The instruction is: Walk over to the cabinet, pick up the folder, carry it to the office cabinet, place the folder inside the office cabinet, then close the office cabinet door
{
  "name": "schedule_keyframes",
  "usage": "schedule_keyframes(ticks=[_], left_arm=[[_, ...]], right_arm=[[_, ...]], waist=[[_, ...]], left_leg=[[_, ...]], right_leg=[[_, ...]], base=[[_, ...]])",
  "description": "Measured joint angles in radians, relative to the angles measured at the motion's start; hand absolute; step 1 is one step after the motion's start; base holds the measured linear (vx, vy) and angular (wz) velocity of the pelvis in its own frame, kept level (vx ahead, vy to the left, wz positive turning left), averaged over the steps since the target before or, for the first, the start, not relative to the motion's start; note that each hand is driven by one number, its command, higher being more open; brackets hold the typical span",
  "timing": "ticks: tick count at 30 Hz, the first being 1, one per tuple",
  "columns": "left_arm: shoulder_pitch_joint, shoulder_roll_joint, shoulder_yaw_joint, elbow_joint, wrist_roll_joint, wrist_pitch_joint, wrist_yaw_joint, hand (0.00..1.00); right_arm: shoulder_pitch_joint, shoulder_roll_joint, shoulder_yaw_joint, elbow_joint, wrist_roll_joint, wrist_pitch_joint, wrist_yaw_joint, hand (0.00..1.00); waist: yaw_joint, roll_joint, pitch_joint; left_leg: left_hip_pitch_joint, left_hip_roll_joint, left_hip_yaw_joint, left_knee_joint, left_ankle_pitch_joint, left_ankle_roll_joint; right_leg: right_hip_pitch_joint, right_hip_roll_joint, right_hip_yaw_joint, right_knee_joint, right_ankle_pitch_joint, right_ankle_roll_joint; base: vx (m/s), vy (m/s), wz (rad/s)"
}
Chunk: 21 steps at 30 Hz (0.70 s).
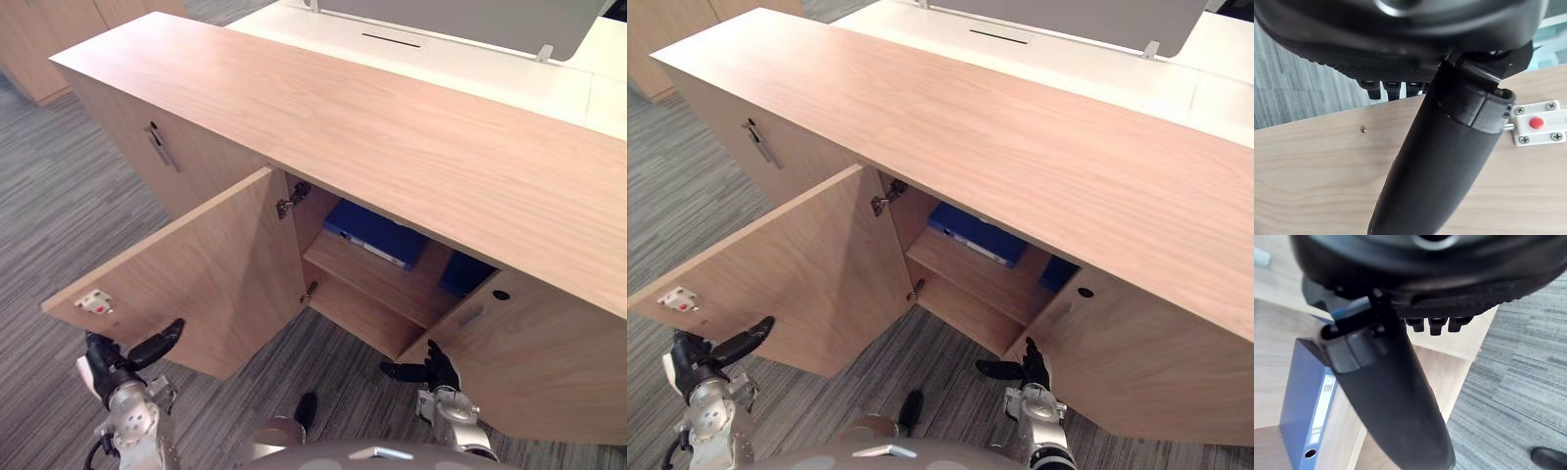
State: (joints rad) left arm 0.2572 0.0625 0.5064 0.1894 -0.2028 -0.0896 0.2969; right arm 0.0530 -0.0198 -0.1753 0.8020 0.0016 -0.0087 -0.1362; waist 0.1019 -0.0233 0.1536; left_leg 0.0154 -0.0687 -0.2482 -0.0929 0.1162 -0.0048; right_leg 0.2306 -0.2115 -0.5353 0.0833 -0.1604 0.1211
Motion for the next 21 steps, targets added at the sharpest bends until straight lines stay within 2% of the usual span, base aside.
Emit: schedule_keyframes(ticks=[10,21], left_arm=[[0.000,0.069,-0.036,0.082,0.020,0.001,0.013,1.00],[0.040,0.066,-0.076,0.088,0.039,0.007,0.025,1.00]], right_arm=[[-0.009,-0.020,0.030,0.077,-0.001,0.009,-0.004,1.00],[0.006,-0.018,0.044,0.101,-0.009,0.027,-0.003,1.00]], waist=[[-0.002,-0.012,-0.007],[-0.004,-0.009,-0.008]], left_leg=[[0.016,0.022,0.037,-0.002,-0.003,-0.005],[0.012,0.042,0.063,-0.002,-0.006,-0.013]], right_leg=[[-0.003,0.016,0.066,-0.011,0.010,-0.005],[-0.019,0.033,0.105,-0.020,0.018,-0.004]], base=[[-0.02,-0.017,-0.10],[-0.02,-0.013,-0.07]])
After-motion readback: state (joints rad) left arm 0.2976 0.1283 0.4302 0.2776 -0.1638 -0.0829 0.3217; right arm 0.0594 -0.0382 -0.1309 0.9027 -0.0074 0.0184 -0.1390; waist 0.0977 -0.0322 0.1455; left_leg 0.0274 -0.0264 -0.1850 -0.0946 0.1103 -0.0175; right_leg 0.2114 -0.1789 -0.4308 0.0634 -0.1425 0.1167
